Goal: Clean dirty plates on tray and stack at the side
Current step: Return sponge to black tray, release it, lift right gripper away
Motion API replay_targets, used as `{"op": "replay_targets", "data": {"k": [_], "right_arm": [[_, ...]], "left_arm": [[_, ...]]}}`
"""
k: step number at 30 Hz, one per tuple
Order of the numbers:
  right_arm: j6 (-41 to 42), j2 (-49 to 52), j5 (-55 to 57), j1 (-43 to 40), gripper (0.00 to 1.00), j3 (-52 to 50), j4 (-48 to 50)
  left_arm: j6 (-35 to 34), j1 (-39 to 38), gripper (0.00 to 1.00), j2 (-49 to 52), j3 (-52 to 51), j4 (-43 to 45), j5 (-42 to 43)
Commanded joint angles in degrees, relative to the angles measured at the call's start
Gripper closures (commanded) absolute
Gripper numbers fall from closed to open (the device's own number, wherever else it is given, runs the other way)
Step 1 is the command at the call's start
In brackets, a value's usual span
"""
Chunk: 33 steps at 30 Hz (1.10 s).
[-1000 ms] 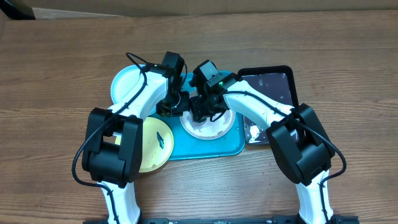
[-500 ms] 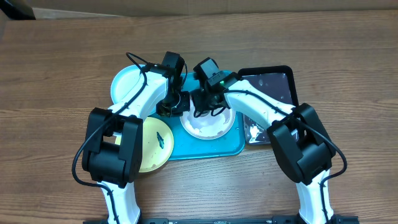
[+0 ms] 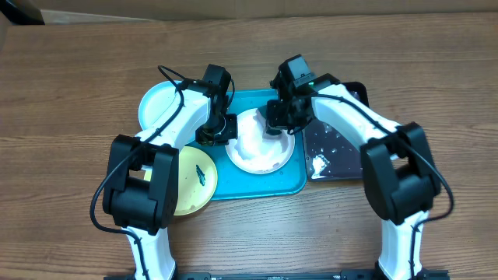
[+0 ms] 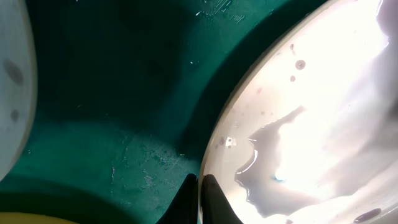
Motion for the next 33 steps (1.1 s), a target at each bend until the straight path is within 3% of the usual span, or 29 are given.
{"op": "replay_targets", "data": {"k": [1, 9, 13, 22, 29, 30, 33], "right_arm": [[-1.22, -10.95, -2.89, -3.48, 0.96, 1.38, -0.66], [-7.37, -16.85, -2.56, -16.00, 0.96, 1.07, -12.46], [-9.35, -16.68, 5.92, -18.45, 0.96, -1.64, -16.85], [-11.28, -16.50, 17.55, -18.32, 0.96, -13.20, -10.58], [-11.28, -16.46, 17.70, -18.32, 0.96, -18.67, -4.50], [-11.28, -16.46, 17.70, -18.32, 0.94, -18.67, -4.52], [-11.28, -16.46, 17.68, -18.32, 0.63, -18.67, -4.72]], "left_arm": [[-0.81, -0.22, 0.96, 0.61, 0.72, -0.02, -1.07], [-0.85, -0.22, 0.96, 0.61, 0.72, 0.48, -1.05], [-0.85, -0.22, 0.96, 0.61, 0.72, 0.46, -1.03], [-1.05, -0.22, 0.96, 0.61, 0.72, 1.25, -1.05], [-1.29, -0.22, 0.96, 0.61, 0.72, 1.84, -1.03], [-1.29, -0.22, 0.96, 0.61, 0.72, 1.84, -1.03], [-1.27, -0.22, 0.95, 0.61, 0.72, 1.73, -1.03]]}}
